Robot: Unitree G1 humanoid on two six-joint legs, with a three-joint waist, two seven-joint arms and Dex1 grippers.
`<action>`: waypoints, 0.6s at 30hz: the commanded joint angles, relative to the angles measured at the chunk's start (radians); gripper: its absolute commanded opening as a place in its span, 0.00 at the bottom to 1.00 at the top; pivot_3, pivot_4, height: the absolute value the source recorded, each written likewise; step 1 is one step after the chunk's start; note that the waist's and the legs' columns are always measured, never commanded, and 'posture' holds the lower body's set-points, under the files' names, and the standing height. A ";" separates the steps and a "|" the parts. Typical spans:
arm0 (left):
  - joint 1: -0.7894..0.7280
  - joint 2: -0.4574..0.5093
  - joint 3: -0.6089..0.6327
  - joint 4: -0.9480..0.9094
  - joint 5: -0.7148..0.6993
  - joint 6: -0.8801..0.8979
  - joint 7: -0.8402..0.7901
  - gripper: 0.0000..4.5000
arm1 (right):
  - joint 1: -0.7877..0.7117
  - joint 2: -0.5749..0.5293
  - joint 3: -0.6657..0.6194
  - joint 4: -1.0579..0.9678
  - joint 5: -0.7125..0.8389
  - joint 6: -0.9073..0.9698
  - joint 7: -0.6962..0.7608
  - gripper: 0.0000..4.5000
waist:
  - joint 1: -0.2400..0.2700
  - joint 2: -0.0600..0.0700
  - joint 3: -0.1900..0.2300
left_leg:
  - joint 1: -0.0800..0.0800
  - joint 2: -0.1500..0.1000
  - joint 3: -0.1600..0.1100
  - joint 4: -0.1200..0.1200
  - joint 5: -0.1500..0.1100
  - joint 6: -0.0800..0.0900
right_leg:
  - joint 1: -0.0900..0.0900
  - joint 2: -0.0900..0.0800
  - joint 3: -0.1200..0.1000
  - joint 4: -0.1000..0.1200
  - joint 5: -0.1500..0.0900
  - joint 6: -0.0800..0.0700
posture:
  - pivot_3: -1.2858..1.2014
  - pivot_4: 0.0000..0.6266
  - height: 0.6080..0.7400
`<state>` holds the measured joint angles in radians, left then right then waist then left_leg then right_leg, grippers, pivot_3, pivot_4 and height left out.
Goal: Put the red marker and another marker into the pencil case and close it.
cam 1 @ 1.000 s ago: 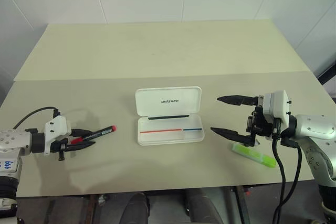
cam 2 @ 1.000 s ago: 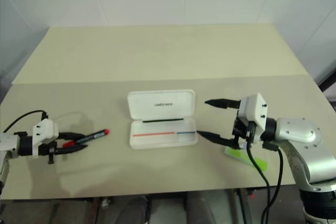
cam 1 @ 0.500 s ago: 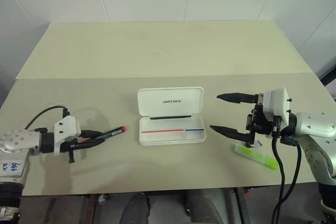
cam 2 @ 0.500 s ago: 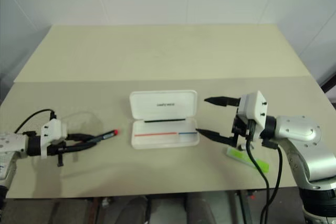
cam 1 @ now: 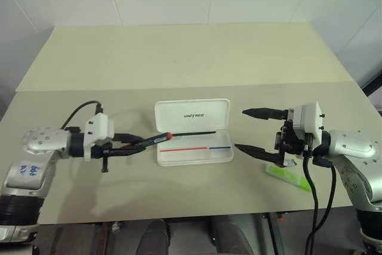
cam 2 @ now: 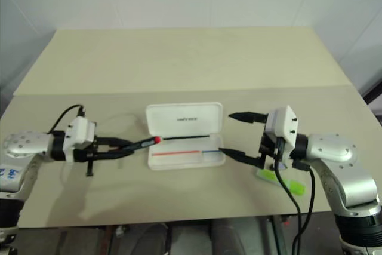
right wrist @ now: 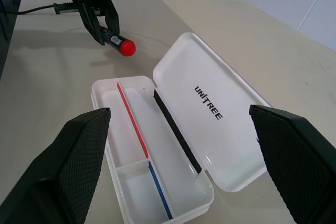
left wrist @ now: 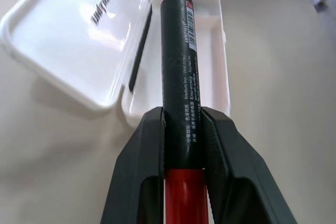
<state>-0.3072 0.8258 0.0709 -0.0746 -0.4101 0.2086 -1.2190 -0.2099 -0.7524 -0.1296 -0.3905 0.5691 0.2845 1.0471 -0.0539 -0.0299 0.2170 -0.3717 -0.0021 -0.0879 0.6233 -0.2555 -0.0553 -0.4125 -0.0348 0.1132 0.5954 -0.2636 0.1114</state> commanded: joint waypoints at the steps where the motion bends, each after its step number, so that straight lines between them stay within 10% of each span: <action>1: -0.058 -0.037 -0.053 -0.056 -0.005 0.046 0.029 0.14 | 0.027 -0.009 -0.052 -0.066 0.013 -0.003 -0.029 1.00 | 0.001 0.000 0.000 | 0.000 0.000 0.000 0.000 0.000 0.000 | 0.000 0.000 0.000 0.000 0.001 0.001 | 0.52 0.24 1.00; 18: -0.258 -0.244 -0.260 0.084 0.154 -0.003 0.087 0.14 | 0.207 -0.037 -0.193 -0.236 0.050 0.050 -0.118 1.00 | 0.001 -0.001 0.000 | 0.000 0.000 0.001 0.007 0.000 0.000 | 0.002 0.002 0.003 0.001 0.001 0.002 | 0.52 0.24 1.00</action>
<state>-0.5435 0.5878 -0.1896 0.0070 -0.2678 0.2330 -1.1364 -0.0083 -0.7769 -0.2855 -0.5849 0.5965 0.3332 0.9420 -0.0531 -0.0305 0.2173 -0.3717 -0.0026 -0.0867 0.6299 -0.2556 -0.0554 -0.4106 -0.0325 0.1166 0.5964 -0.2622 0.1134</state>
